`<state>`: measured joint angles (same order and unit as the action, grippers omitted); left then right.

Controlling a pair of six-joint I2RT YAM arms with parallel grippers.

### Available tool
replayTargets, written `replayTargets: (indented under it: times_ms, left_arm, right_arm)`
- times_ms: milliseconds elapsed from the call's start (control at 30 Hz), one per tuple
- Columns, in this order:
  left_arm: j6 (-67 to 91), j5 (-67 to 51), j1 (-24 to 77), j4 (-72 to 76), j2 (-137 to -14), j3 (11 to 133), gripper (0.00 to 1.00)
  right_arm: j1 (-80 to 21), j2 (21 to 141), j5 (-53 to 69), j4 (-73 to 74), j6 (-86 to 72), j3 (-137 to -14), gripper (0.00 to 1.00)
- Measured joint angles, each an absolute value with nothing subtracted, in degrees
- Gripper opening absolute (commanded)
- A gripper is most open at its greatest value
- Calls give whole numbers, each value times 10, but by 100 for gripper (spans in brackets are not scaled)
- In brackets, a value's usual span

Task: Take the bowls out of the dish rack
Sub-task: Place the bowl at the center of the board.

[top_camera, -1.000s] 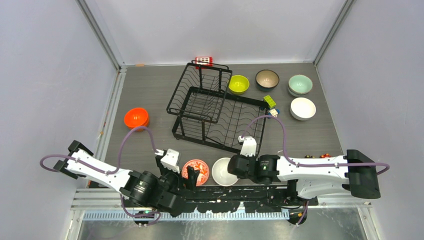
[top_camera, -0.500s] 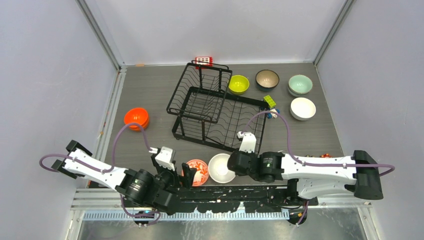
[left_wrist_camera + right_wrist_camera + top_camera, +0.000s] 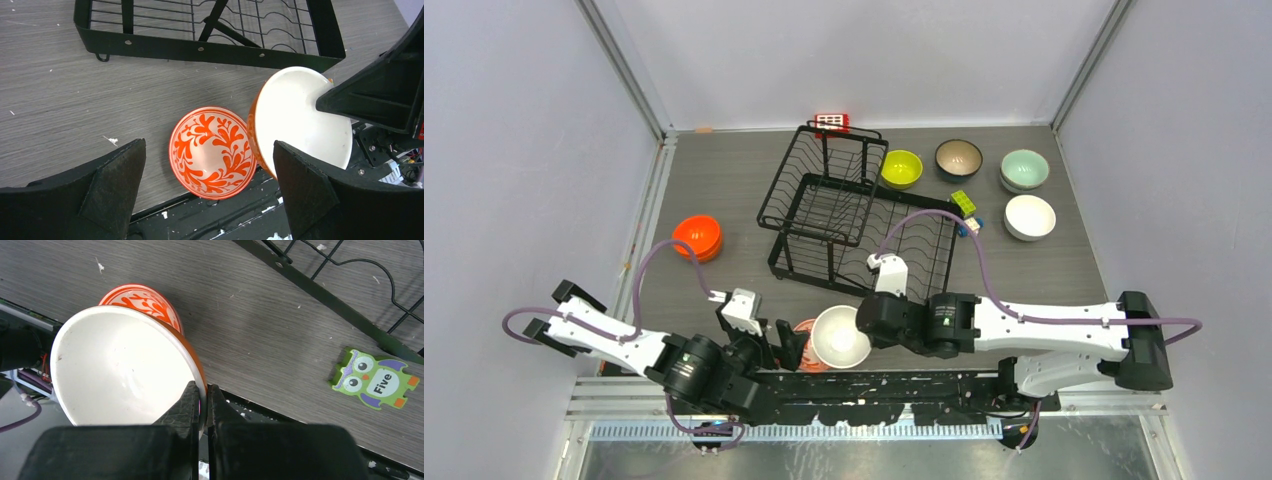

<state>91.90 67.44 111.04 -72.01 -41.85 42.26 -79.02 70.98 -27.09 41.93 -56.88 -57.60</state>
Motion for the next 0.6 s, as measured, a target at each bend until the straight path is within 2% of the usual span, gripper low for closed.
replayTargets:
  times_ms: [300, 600]
  left_arm:
    - [952, 674, 1110, -747, -404, 416, 100]
    - [955, 674, 1110, -759, -412, 409, 100]
  right_arm:
    - [-790, 639, -293, 430, -586, -528, 1]
    - [-772, 618, -288, 425, -617, -407, 1]
